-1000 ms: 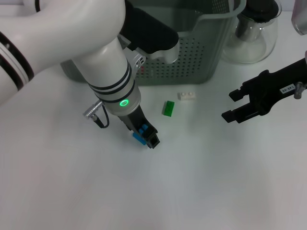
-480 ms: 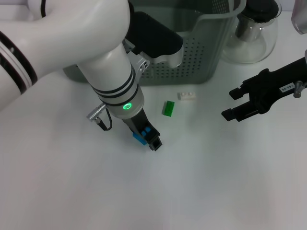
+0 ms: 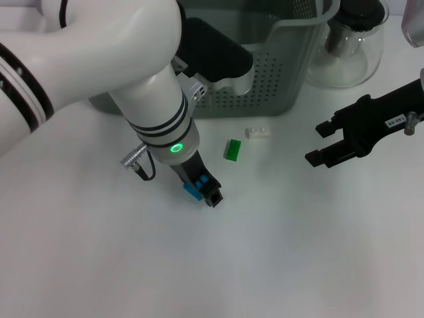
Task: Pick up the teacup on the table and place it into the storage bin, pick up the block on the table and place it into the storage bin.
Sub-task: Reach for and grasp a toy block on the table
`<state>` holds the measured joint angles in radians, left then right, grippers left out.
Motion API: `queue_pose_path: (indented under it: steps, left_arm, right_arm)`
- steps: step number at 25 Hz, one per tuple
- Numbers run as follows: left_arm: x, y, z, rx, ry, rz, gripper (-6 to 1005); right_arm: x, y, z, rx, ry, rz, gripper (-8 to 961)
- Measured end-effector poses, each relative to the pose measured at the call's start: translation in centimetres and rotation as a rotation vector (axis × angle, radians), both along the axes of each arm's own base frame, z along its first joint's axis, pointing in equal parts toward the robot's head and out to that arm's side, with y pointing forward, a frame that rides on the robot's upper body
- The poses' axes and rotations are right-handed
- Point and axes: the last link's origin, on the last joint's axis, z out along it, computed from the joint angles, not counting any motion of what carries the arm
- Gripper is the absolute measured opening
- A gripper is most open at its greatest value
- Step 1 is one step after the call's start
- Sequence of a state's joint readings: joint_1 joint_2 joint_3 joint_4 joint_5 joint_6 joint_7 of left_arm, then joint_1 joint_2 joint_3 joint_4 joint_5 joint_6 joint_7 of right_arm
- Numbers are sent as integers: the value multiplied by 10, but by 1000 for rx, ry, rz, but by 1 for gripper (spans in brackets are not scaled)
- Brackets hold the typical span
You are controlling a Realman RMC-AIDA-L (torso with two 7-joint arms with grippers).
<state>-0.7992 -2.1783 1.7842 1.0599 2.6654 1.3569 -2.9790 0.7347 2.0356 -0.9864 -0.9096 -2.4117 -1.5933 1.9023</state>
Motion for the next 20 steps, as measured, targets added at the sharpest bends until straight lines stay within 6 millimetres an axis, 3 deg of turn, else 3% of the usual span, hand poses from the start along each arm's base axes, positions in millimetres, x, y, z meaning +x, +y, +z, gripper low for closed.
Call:
queue_pose_path:
  steps: [3,9,20]
  left_arm:
    - [0,0,0,2,1,-3,645]
    - [-1,1,-1,2,8,-3,465]
    - [0,1,-2,-5,18,-10,402]
  right_arm:
    - [0,0,0,0,0,0,744]
    - [0,0,-1,0,2,0,744]
    - [3,-2,0,0,2,-9,745]
